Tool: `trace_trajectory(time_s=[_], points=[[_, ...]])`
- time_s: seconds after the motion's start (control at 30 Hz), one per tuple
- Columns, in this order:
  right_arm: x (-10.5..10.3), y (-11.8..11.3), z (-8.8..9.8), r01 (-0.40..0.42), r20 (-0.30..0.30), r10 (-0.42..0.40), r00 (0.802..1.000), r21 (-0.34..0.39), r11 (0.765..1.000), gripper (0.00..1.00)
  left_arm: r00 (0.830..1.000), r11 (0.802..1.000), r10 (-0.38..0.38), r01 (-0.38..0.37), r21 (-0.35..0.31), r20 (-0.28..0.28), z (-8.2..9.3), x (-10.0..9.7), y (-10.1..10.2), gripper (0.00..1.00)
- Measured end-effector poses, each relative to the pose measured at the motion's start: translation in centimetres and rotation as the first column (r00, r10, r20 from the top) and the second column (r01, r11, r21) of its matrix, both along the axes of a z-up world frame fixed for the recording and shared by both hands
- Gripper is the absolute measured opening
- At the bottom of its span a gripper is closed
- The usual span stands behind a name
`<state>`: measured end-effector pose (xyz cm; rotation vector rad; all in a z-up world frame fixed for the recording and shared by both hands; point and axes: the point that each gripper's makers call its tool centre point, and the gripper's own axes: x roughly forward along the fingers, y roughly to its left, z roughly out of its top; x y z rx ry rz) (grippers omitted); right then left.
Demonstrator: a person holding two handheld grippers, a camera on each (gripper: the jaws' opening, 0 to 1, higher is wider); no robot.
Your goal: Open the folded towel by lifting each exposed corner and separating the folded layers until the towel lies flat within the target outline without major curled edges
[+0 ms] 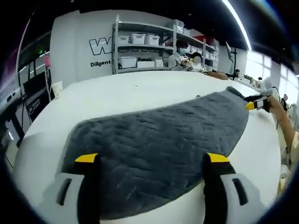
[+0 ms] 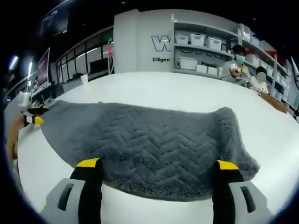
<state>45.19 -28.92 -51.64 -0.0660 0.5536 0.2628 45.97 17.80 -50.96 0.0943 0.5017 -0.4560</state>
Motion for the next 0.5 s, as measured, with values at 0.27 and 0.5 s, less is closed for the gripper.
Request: trace_trajectory(time_s=[0.27, 0.5], points=[[1.9, 0.0, 0.0, 0.014, -0.005, -0.014, 1.000, -0.001, 1.000, 0.99, 1.000, 1.000, 0.005, -0.004, 0.010, -0.011, -0.1, 1.8, 0.1, 0.90], [3.3, 0.1, -0.1, 0.009, -0.041, -0.009, 0.999, -0.007, 1.000, 0.99, 1.000, 1.000, 0.002, -0.002, 0.017, -0.030, -0.1, 3.0, 0.2, 0.90]])
